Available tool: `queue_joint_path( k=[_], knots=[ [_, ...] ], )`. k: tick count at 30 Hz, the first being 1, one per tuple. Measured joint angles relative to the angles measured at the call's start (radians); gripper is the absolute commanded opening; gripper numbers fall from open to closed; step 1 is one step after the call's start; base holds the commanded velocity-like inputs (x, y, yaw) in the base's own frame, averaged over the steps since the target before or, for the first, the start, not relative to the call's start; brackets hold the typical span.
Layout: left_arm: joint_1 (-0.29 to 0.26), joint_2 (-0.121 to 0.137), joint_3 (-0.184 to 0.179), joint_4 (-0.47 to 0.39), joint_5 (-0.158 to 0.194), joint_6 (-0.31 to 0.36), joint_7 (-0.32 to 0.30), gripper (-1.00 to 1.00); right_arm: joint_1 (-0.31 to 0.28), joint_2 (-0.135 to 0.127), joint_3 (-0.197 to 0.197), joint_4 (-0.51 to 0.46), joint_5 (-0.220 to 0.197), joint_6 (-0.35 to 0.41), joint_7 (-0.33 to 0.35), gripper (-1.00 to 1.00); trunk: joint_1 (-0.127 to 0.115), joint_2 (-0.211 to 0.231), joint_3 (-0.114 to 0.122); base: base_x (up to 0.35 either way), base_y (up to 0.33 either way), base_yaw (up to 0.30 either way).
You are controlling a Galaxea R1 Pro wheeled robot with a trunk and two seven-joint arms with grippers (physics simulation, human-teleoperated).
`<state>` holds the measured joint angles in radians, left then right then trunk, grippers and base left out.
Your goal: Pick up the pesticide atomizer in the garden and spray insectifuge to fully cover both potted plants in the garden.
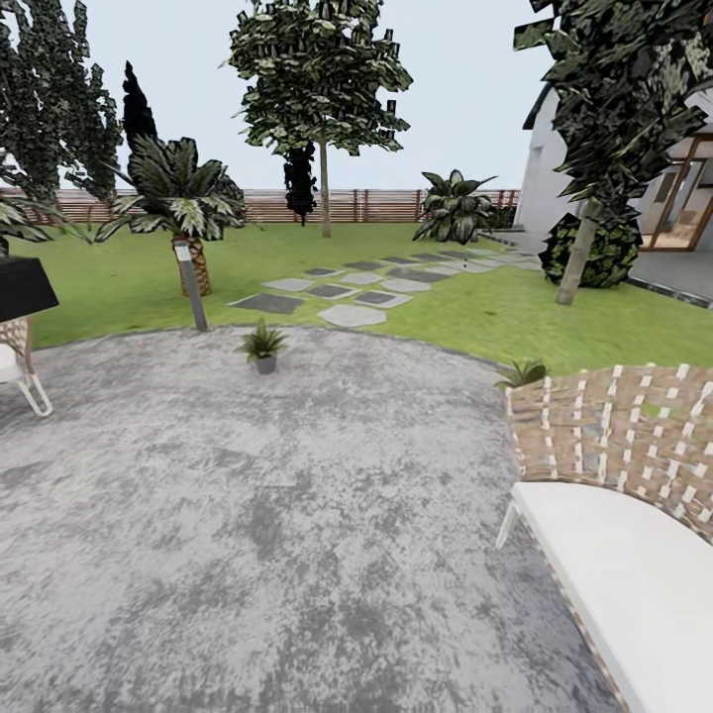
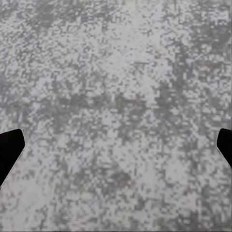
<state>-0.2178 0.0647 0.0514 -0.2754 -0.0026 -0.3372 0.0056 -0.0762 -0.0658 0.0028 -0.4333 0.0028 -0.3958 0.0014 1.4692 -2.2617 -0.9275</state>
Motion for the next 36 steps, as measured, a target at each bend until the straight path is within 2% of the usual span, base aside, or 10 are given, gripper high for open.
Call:
queue_joint_path(
  k=[36],
  knots=[
    [0.0, 0.0, 0.0, 0.0, -0.001, -0.001, 0.0, 1.0, 0.0, 0.0, 0.0, 0.0, 0.0, 0.0, 0.0, 1.0, 0.0, 0.0, 0.0, 0.34, 0.0, 0.0]
  ],
)
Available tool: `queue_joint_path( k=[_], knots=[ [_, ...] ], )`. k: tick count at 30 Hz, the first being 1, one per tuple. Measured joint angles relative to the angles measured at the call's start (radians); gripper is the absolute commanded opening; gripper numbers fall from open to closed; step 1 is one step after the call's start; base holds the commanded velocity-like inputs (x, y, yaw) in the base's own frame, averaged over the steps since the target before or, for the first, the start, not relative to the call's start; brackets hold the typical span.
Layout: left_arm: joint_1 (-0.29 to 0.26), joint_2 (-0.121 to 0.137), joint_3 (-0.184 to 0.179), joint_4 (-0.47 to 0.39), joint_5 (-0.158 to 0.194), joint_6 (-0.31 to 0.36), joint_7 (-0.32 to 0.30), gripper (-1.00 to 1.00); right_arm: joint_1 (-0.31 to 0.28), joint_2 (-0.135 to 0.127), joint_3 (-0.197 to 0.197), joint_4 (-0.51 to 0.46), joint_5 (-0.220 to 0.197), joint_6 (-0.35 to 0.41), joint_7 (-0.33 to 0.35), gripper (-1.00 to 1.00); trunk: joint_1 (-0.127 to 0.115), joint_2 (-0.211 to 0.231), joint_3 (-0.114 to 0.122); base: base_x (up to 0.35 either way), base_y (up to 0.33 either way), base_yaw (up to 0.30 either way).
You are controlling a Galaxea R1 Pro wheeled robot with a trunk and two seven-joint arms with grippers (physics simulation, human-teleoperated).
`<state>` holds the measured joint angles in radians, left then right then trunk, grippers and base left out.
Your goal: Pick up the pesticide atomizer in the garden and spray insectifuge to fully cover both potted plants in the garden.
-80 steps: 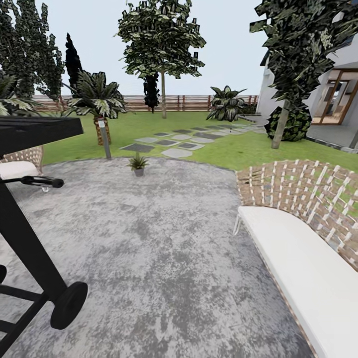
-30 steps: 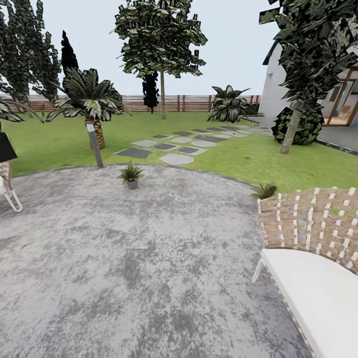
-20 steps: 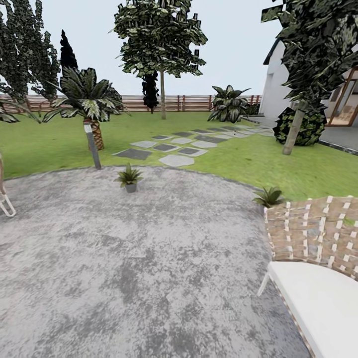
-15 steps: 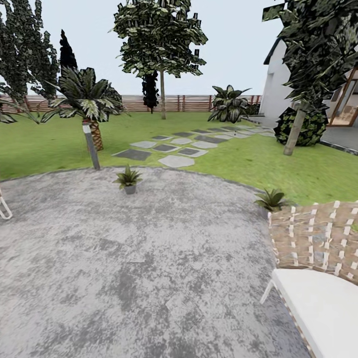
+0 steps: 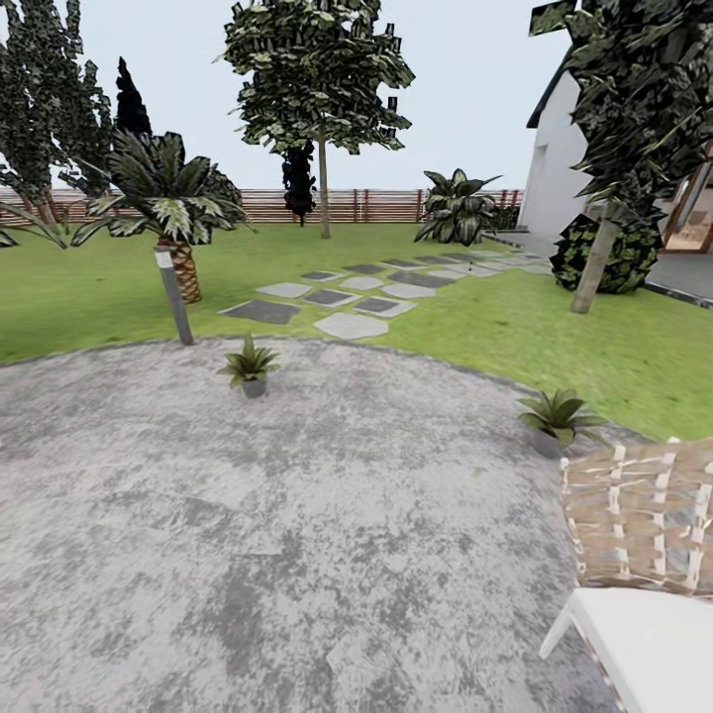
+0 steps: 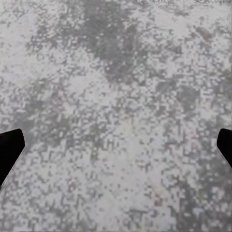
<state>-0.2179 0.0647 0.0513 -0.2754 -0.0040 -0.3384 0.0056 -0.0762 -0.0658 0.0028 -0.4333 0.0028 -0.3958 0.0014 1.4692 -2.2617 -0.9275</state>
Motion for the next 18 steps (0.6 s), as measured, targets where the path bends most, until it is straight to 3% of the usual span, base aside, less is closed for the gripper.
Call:
queue_joint_path(
  k=[18],
  knots=[
    [0.0, 0.001, 0.0, 0.0, 0.0, 0.001, 0.0, 1.0, 0.0, 0.0, 0.0, 0.0, 0.0, 0.0, 0.0, 1.0, 0.0, 0.0, 0.0, 0.34, 0.0, 0.0]
  ],
)
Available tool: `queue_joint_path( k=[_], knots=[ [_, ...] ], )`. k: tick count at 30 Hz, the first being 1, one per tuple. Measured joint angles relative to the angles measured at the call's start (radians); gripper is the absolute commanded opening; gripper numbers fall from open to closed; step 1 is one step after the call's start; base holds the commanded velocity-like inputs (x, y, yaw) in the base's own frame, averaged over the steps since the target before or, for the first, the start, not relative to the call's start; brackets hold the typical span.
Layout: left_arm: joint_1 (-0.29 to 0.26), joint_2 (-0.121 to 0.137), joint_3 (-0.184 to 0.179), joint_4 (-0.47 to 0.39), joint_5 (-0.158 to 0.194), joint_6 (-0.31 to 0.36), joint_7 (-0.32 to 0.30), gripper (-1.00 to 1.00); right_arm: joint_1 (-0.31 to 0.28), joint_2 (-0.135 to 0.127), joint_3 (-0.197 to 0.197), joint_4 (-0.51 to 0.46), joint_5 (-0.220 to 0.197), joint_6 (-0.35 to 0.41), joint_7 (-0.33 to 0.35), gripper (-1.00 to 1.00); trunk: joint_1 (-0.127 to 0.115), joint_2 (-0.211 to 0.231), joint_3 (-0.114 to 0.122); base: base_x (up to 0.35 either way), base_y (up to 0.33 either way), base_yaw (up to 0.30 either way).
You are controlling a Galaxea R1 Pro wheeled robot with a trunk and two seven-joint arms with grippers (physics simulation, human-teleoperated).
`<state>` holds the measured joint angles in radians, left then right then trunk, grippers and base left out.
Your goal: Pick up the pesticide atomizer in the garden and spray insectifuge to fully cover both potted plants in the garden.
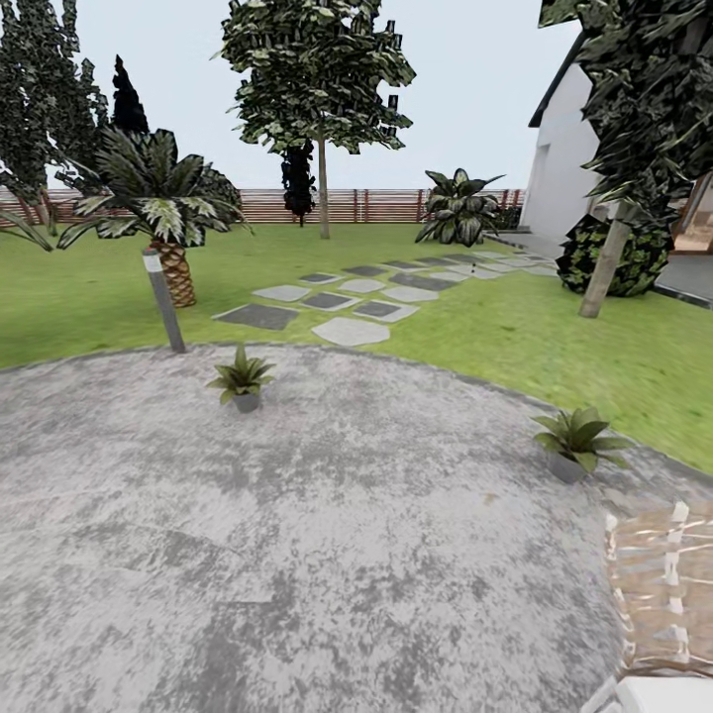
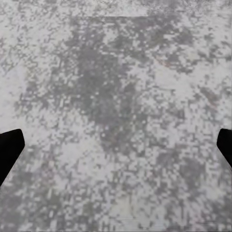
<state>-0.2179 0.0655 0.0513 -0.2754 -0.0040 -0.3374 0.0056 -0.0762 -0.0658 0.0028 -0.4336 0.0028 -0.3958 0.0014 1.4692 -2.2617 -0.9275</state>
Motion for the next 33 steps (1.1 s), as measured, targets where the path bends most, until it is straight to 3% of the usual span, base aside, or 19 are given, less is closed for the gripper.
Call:
queue_joint_path(
  k=[33],
  knots=[
    [0.0, 0.0, 0.0, 0.0, 0.0, -0.001, 0.0, 1.0, 0.0, 0.0, 0.0, -0.004, -0.001, 0.0, -0.004, 1.0, 0.0, 0.0, 0.0, 0.34, 0.0, 0.0]
  ],
)
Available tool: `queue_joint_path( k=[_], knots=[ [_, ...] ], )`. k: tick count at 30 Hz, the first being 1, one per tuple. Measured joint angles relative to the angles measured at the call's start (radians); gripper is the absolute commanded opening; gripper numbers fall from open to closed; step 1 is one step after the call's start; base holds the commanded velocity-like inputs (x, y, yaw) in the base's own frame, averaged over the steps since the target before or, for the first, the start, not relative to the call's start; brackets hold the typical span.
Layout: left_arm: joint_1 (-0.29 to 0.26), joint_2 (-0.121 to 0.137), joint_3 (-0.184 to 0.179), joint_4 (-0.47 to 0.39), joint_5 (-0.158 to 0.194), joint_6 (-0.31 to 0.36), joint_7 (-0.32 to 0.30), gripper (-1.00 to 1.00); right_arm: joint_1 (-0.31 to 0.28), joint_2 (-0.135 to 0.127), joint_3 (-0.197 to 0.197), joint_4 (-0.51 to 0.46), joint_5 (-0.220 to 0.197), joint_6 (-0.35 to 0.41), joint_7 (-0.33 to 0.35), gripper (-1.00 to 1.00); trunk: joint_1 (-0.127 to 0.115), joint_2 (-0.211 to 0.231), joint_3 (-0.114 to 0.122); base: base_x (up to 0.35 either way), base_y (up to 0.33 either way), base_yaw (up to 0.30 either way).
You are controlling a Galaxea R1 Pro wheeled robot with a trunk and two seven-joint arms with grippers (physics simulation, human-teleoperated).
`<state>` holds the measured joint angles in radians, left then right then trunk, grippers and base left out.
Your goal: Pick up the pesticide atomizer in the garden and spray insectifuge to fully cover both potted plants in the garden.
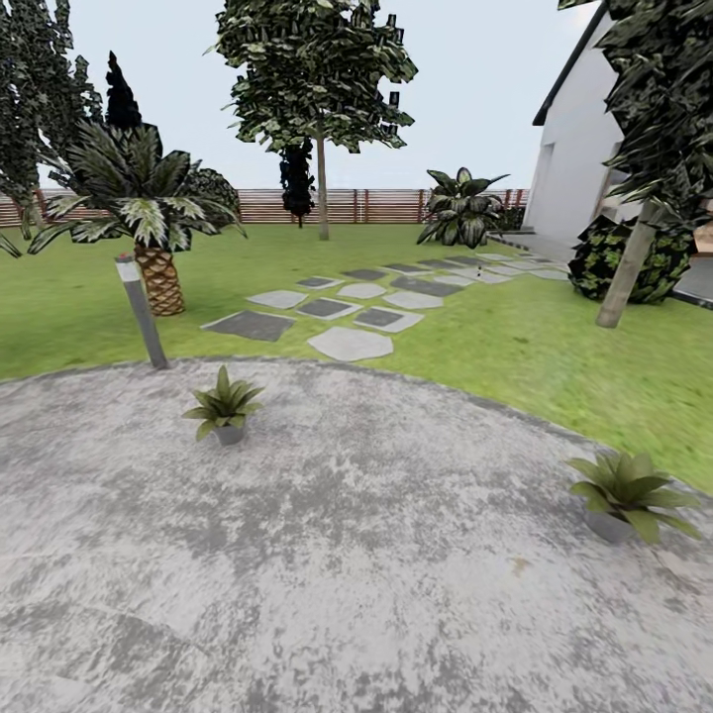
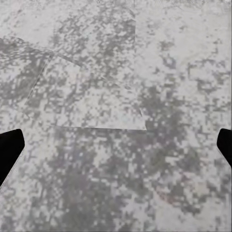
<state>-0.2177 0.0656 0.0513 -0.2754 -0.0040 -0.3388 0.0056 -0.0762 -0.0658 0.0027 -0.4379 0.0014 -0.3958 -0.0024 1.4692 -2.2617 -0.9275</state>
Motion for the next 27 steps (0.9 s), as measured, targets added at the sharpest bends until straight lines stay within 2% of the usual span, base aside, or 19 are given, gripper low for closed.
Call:
queue_joint_path(
  k=[27],
  knots=[
    [-0.001, 0.0, 0.0, 0.0, 0.0, 0.0, 0.0, 1.0, 0.0, 0.0, 0.0, 0.001, 0.0, 0.0, 0.0, 1.0, 0.0, 0.0, 0.0, 0.34, 0.0, -0.004]
  ],
)
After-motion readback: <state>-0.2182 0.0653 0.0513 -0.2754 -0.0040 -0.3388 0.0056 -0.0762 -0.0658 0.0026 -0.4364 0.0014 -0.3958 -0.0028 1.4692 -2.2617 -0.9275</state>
